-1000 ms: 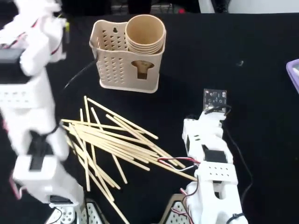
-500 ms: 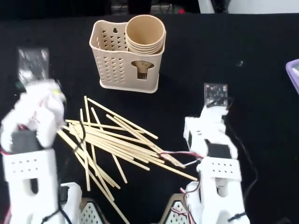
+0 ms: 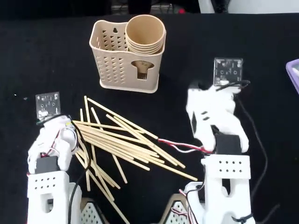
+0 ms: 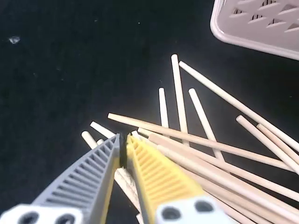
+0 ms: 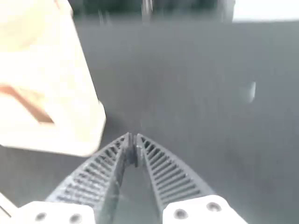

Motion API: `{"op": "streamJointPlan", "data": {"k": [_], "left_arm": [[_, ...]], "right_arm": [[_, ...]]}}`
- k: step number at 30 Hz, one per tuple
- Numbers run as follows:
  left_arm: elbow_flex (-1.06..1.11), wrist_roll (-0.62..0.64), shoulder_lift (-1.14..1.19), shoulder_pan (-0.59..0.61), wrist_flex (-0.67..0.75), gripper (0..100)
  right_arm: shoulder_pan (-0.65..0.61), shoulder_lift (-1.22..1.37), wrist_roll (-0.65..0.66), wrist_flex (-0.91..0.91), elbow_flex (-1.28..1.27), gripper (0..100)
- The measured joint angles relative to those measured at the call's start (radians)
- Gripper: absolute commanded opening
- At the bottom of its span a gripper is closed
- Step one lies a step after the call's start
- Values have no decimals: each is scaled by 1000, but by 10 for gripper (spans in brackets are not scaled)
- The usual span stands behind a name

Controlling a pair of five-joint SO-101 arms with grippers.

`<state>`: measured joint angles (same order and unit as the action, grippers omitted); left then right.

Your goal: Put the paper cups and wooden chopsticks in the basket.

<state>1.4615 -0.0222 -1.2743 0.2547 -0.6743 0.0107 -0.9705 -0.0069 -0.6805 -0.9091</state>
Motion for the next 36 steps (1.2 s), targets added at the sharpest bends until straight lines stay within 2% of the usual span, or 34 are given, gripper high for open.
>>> {"op": "streamJointPlan", "data": {"k": [4, 8, 13, 16, 23, 36], "left_arm": [[84, 5, -55, -37, 61, 30], [161, 5, -117, -71, 135, 30], [209, 5, -195, -78, 158, 30], [213, 5, -244, -81, 158, 30], [219, 5, -321, -124, 144, 32], [221, 5, -342, -123, 135, 33]], "right_arm": [[-98, 0, 0, 135, 78, 12], [-233, 48, 0, 344, 80, 12], [-270, 218, 0, 698, 81, 12], [-304, 354, 0, 830, 130, 11], [-339, 628, 0, 865, 264, 11], [-336, 819, 2, 887, 307, 11]]}}
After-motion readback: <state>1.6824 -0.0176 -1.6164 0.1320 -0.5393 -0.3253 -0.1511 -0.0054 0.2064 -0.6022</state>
